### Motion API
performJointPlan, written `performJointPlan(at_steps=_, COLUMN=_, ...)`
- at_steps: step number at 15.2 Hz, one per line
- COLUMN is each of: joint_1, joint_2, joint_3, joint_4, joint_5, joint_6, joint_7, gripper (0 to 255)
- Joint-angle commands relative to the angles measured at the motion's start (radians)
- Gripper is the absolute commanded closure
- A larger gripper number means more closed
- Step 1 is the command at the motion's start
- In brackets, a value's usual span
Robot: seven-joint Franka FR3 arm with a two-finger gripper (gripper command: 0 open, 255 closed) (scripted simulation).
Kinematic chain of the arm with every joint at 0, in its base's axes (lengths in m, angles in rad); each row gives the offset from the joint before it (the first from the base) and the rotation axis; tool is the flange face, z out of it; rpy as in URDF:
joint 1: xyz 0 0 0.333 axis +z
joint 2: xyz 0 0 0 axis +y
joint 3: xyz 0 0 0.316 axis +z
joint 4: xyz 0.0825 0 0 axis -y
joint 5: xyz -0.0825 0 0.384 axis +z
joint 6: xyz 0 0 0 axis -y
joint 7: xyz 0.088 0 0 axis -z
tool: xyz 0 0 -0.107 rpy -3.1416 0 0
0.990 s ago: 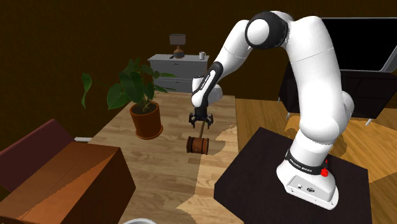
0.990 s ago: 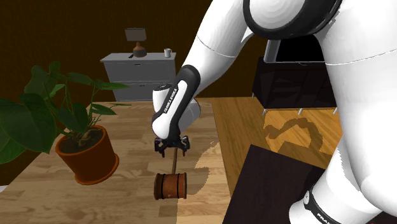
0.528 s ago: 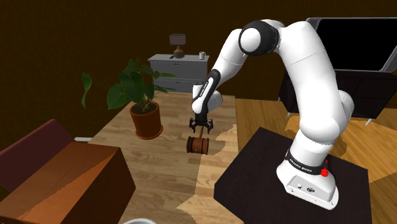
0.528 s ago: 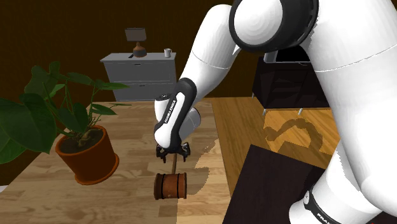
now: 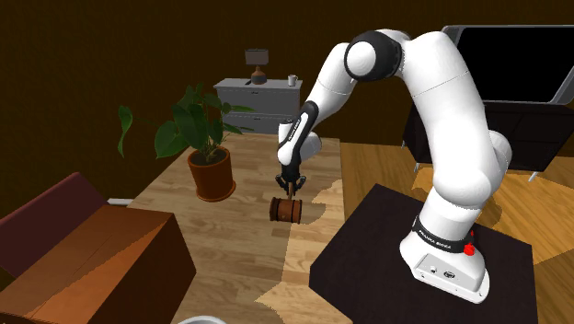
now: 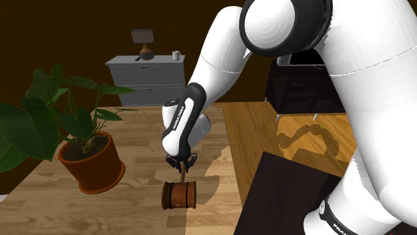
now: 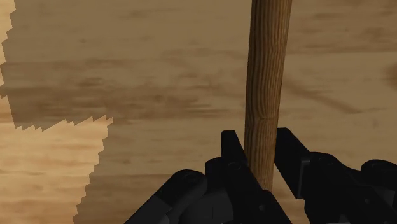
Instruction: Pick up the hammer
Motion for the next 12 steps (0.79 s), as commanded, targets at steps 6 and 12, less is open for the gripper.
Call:
performJointPlan(at_steps=6, joint_1=-0.002, joint_2=-0.039, joint_3=0.002, joint_4=-0.014, joint_5=0.001, joint_6=-0.025, joint_7=-0.001, gripper=255)
performJointPlan(at_steps=12, joint_1=-0.005, joint_2=-0.118, joint_3=0.005, joint_4=-0.039, joint_5=0.004, joint_6=-0.078, joint_7=-0.001, gripper=255)
